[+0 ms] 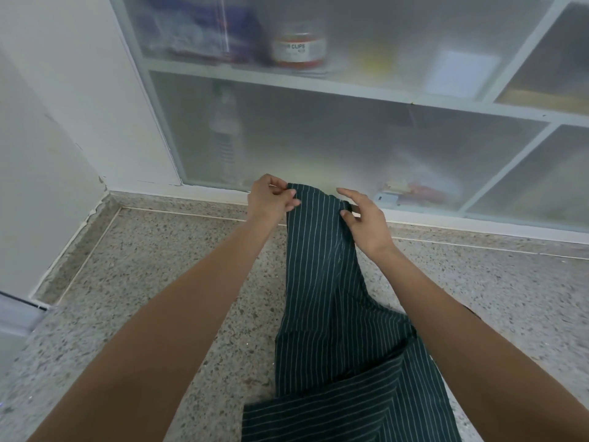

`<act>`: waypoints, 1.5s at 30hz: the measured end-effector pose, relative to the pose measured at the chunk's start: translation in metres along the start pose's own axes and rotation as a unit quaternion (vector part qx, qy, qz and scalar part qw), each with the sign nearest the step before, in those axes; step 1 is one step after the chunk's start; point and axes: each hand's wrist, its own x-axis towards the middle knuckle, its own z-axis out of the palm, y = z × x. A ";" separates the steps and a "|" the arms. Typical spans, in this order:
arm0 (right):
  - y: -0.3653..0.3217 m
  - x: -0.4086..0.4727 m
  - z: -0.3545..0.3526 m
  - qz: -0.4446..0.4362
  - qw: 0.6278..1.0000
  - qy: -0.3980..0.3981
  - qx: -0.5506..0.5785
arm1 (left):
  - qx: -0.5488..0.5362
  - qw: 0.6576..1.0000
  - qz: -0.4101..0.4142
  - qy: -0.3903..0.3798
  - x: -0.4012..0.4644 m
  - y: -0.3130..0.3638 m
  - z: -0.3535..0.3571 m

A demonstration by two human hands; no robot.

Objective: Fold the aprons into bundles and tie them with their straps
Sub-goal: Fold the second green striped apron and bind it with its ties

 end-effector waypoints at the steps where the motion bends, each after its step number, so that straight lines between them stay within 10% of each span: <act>1: 0.005 0.001 0.005 0.022 1.000 0.003 -0.019 | 0.003 1.000 -0.016 -0.006 0.003 -0.005 0.002; 13: 0.104 -0.030 0.065 0.288 0.945 -0.156 -0.014 | 0.223 0.952 -0.177 -0.113 0.003 -0.136 0.005; 37: 0.123 -0.034 0.093 0.280 0.951 -0.108 -0.080 | -0.090 0.954 -0.273 -0.089 0.031 -0.151 0.017; 45: 0.122 -0.020 0.090 0.303 0.944 -0.128 -0.017 | 0.003 0.966 -0.223 -0.135 0.046 -0.150 0.029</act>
